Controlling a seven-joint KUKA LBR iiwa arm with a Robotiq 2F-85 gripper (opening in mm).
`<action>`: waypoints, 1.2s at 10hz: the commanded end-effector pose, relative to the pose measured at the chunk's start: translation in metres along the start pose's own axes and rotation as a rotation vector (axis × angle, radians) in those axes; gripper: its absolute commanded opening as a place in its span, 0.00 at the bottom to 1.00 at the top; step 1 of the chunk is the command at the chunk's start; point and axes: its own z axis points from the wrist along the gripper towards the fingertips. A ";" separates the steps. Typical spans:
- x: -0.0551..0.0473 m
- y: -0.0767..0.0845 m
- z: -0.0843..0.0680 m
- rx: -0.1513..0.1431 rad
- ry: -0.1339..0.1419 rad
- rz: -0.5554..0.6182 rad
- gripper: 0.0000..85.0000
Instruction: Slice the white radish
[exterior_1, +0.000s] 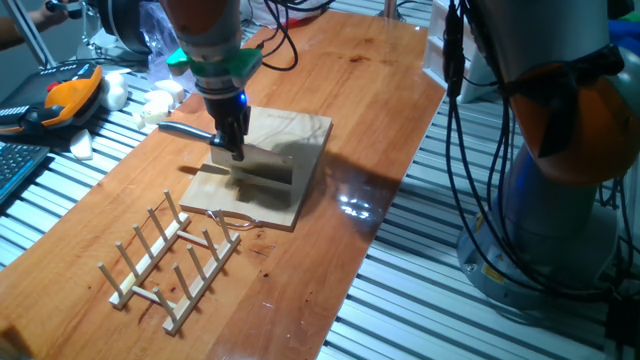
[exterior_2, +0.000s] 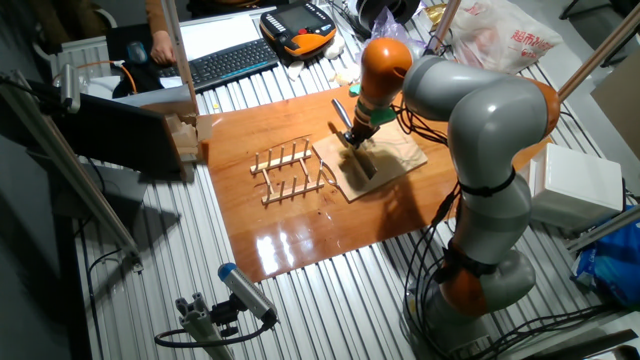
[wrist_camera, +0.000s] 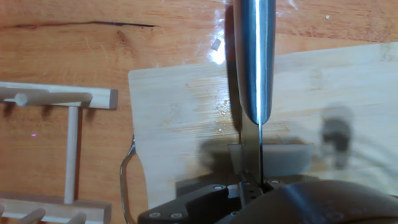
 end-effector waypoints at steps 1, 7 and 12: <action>0.000 0.000 0.002 -0.001 0.000 0.000 0.00; 0.001 0.011 0.017 0.012 -0.022 0.007 0.00; 0.001 0.009 -0.010 0.005 0.008 0.004 0.00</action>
